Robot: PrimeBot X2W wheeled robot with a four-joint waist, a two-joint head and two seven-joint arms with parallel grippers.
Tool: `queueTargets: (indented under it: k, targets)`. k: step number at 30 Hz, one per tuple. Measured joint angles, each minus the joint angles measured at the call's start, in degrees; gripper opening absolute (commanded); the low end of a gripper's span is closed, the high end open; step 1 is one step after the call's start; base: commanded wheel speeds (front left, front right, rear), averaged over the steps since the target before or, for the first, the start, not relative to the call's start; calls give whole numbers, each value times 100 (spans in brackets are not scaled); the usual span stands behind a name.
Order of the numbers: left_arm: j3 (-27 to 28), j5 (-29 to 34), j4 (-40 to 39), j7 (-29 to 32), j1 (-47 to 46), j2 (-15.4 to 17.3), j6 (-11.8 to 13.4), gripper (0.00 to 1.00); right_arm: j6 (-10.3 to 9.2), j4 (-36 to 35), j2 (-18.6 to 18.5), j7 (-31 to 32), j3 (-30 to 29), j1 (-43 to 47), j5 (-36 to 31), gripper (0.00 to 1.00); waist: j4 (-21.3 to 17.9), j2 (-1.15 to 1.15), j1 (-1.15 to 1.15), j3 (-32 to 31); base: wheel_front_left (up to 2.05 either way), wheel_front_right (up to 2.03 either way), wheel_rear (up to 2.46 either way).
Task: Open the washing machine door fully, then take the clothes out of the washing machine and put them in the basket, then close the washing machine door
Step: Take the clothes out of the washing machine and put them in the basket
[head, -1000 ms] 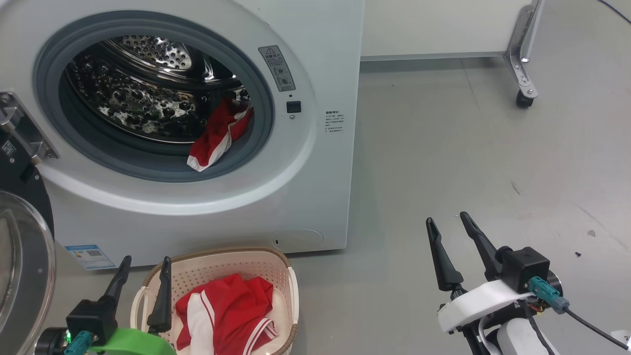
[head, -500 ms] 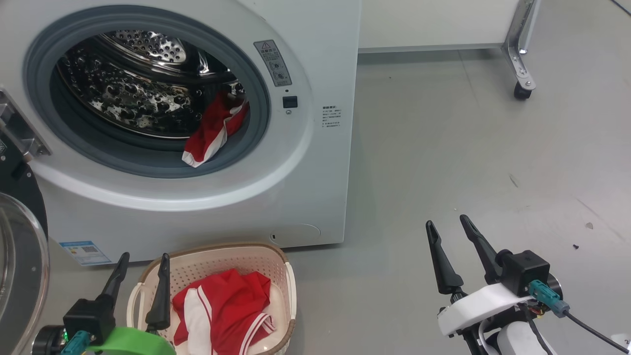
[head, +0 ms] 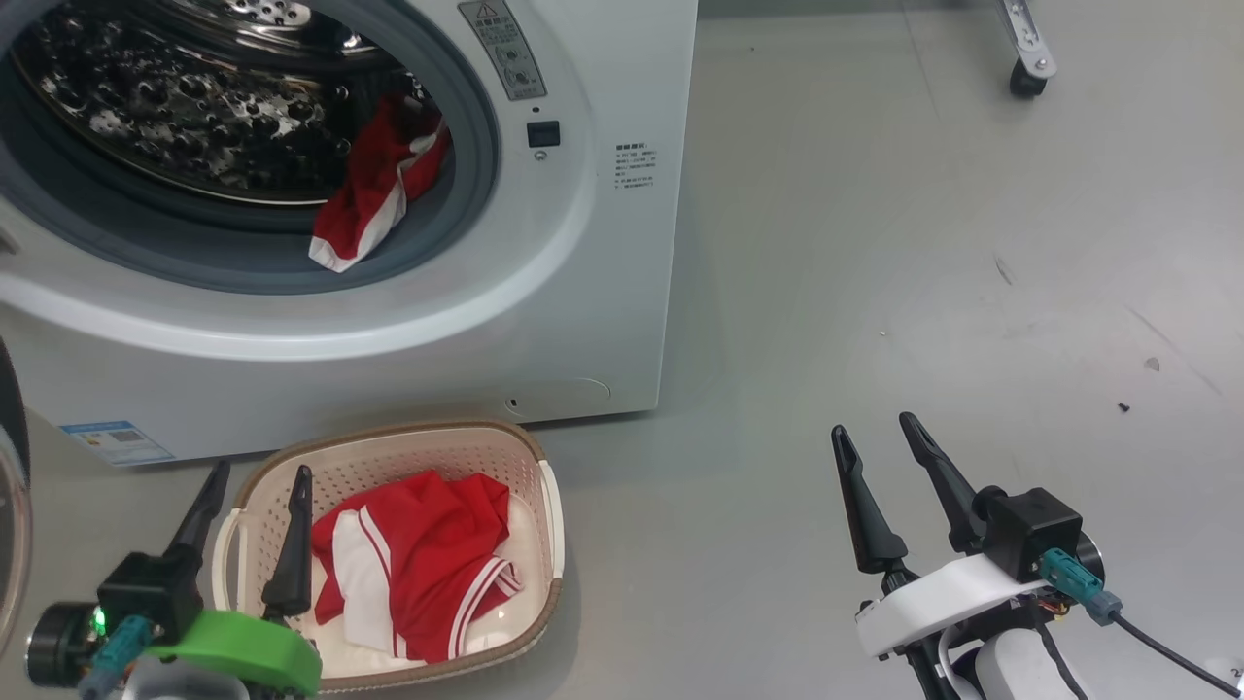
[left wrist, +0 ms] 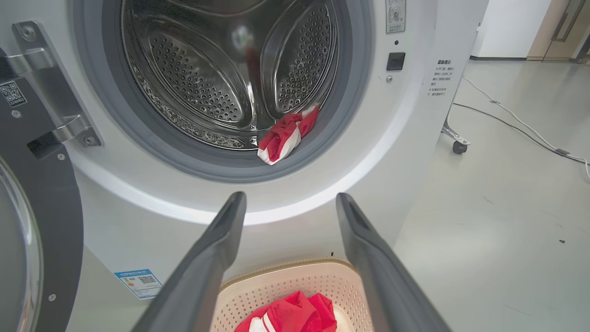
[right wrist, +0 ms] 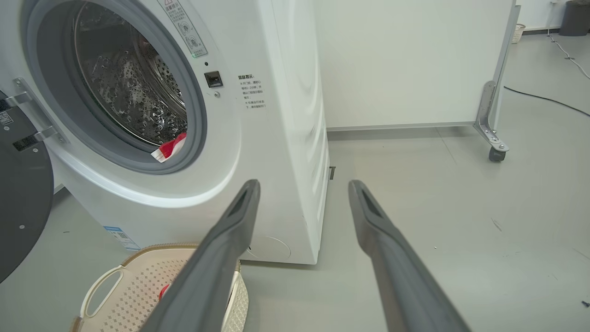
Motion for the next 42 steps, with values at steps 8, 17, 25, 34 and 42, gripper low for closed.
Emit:
queueTargets:
  k: [8, 17, 25, 34, 42]
  targets:
    - [77, -62, -96, 441, -780, 328, -1, 100, 0, -97, 3, 0, 43, -32, 0, 100, -204, 0, 0, 496, 0, 0, 0]
    - [319, -474, -152, 1222, -1815, 727, -4, 100, 0, -274, 4, 1, 156, -324, 2, 100, -473, 0, 0, 1012, 0, 0, 0]
    - [370, -615, -130, 2042, -2791, 1325, -8, 100, -1, -513, 4, 0, 308, -681, 266, 100, -772, 0, 0, 1534, 0, 0, 0]
    - [416, -1356, 189, 3011, -3674, 1382, -9, 100, -64, -723, 4, 0, 442, -993, 577, 100, -1139, 0, 0, 2094, 0, 0, 0]
    - [358, -1801, 256, 3804, -4369, 1716, -24, 100, -172, -887, 5, 0, 503, -1161, 759, 100, -1417, 0, 0, 2565, 0, 0, 0]
